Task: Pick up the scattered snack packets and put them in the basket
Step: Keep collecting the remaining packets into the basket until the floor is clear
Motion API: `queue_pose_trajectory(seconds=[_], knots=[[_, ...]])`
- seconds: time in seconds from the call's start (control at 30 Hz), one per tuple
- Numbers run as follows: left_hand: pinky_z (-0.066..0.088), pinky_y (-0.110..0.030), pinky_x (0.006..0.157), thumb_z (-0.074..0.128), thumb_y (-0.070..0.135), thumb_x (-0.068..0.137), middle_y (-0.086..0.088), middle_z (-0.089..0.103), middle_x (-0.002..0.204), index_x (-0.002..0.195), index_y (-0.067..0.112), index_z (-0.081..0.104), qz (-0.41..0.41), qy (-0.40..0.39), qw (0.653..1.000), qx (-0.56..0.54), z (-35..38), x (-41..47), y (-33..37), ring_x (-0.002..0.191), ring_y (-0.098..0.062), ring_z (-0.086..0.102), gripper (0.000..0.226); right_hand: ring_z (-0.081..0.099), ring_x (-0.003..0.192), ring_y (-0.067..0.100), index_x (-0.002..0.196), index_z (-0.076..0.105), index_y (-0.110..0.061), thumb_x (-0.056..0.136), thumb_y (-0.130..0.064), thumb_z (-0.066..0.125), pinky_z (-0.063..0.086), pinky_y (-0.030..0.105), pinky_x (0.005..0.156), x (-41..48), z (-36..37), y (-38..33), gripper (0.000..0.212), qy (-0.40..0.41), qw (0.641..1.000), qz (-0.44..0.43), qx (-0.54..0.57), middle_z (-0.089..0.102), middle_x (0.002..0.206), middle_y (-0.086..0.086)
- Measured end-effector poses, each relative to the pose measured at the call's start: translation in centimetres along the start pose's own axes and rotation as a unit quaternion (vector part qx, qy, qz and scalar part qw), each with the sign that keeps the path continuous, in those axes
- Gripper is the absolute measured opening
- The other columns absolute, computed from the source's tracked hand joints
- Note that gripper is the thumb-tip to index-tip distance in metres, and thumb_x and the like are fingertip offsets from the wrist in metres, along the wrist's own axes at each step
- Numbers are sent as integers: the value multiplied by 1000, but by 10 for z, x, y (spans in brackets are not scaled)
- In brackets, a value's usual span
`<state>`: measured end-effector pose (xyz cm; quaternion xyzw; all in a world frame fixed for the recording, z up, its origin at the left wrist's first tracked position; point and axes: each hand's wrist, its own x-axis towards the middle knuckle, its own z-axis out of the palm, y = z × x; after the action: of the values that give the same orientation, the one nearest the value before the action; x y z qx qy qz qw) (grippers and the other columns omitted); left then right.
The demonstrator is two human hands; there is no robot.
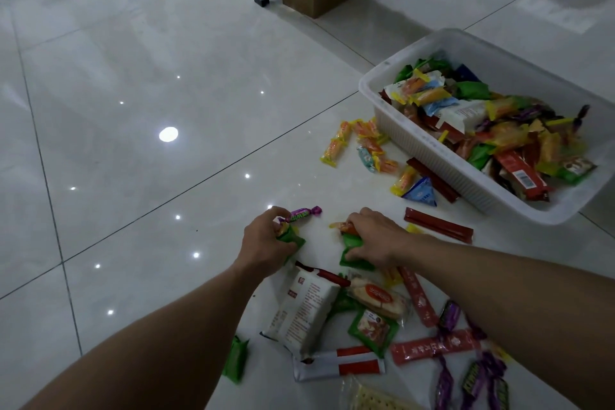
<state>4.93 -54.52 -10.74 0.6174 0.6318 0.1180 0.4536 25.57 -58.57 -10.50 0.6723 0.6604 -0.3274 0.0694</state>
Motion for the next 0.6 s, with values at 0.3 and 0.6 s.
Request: queue_pose_trajectory(seconds=[0.3,0.6], knots=[[56,-43,84,77,6,75,-6,55,106,100,23,65,29,44,999,-7,-1,2,8,100,-25,57,33,56,110,23,116,64,-11,84,-24,73,45,28,89,-6,-10,7,35,44,991,53,116,58,122,10],[59,-36,73,75,3,76,-5,56,106,98,22,65,29,26,999,-32,-1,-4,19,96,-25,59,31,58,99,20,107,71,-11,79,-16,77,42,22,76,-16,-12,16,29,76,974,112,184,66,109,9]])
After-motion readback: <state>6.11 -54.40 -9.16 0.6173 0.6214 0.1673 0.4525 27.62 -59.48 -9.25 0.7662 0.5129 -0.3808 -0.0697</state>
